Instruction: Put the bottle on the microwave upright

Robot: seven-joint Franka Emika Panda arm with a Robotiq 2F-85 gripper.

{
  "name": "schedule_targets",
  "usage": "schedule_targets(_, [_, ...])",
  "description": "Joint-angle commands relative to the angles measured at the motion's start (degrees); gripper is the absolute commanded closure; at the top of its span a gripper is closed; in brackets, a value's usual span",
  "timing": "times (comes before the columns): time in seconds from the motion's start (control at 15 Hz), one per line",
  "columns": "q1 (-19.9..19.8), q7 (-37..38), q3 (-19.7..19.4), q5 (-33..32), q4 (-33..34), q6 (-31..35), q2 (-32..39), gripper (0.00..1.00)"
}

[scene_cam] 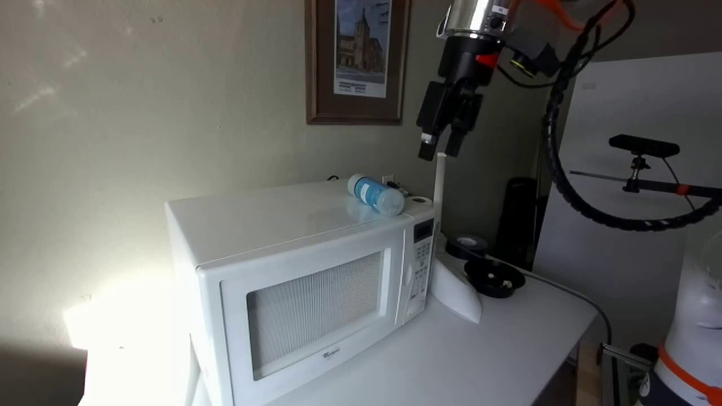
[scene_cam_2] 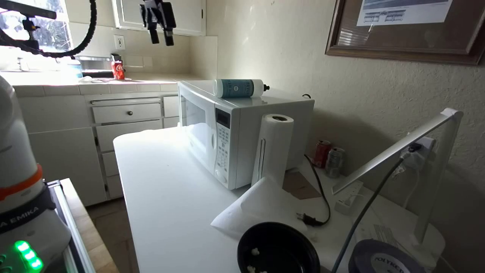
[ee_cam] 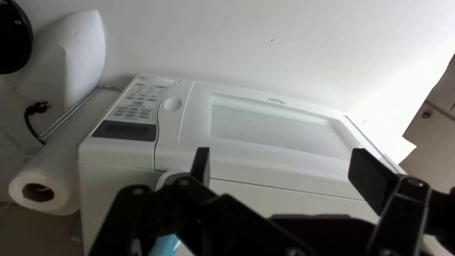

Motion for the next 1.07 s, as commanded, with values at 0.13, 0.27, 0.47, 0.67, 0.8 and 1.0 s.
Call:
schedule_targets(0.13, [-4.74, 0.87, -1.71, -6.96, 7.16, 6.88, 9.37, 0.0])
schedule_targets(0.27, [-6.08, 1.68, -2.2, -9.01, 9.02, 9.19, 12.62, 0.0])
schedule_targets(0.47, [-7.15, 2.57, -3.07, -10.61, 11.49, 10.85, 17.36, 0.0])
schedule_targets(0.67, [-6.12, 1.19, -4.17, -9.61, 10.54, 11.08, 16.5, 0.0])
schedule_targets(0.8, [-6.08, 1.25, -4.25, -9.63, 11.4, 11.29, 17.83, 0.0])
schedule_targets(1.0, [-6.07, 1.3, -4.24, -9.63, 11.84, 11.29, 17.99, 0.0])
